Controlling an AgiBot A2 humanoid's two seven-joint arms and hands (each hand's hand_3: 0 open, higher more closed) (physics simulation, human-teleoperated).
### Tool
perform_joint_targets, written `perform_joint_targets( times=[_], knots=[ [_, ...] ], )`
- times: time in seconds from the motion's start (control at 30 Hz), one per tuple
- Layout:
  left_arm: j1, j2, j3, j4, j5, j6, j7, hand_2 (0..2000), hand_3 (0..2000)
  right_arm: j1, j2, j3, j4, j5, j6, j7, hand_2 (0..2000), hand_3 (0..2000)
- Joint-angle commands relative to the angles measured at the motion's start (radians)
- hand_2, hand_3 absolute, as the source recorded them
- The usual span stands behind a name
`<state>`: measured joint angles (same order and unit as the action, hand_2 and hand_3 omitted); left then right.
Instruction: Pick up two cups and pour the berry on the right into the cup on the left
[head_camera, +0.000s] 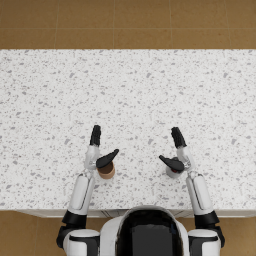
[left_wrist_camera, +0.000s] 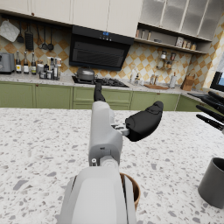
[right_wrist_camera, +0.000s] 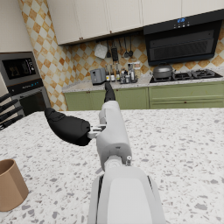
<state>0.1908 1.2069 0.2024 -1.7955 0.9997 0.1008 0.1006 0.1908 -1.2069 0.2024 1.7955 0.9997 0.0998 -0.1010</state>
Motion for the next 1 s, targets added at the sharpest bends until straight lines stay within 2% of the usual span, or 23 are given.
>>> perform_joint_targets(
  times=[0.03, 0.43, 0.47, 0.53, 0.63, 0.77, 0.9, 1.0],
  knots=[
    [0.000, 0.000, 0.000, 0.000, 0.000, 0.000, 0.000, 0, 0, 0.000, 0.000, 0.000, 0.000, 0.000, 0.000, 0.000, 0, 0],
    [0.000, 0.000, 0.000, 0.000, 0.000, 0.000, 0.000, 0, 0, 0.000, 0.000, 0.000, 0.000, 0.000, 0.000, 0.000, 0, 0],
    [0.002, 0.001, 0.030, 0.016, 0.000, 0.000, 0.000, 0, 0, 0.002, -0.001, 0.030, -0.016, 0.000, 0.000, 0.000, 0, 0],
    [-0.052, -0.021, -0.005, -0.037, 0.000, -0.049, -0.049, 0, 0, -0.025, 0.007, 0.005, 0.040, 0.000, -0.048, 0.049, 0, 0],
    [-0.120, -0.044, -0.049, -0.081, 0.000, -0.082, -0.082, 0, 0, -0.093, 0.030, -0.040, 0.069, 0.000, -0.081, 0.082, 0, 0],
    [-0.167, -0.051, -0.086, -0.134, 0.125, -0.096, -0.096, 0, 0, -0.170, 0.046, -0.118, 0.137, 0.093, -0.095, 0.096, 0, 0],
    [-0.267, -0.074, -0.150, -0.166, 0.242, -0.100, -0.099, 0, 0, -0.261, 0.054, -0.200, 0.170, 0.210, -0.098, 0.100, 0, 0],
    [-0.343, -0.083, -0.194, -0.193, 0.278, -0.100, -0.100, 0, 0, -0.337, 0.062, -0.211, 0.193, 0.246, -0.099, 0.100, 0, 0]
  ],
)
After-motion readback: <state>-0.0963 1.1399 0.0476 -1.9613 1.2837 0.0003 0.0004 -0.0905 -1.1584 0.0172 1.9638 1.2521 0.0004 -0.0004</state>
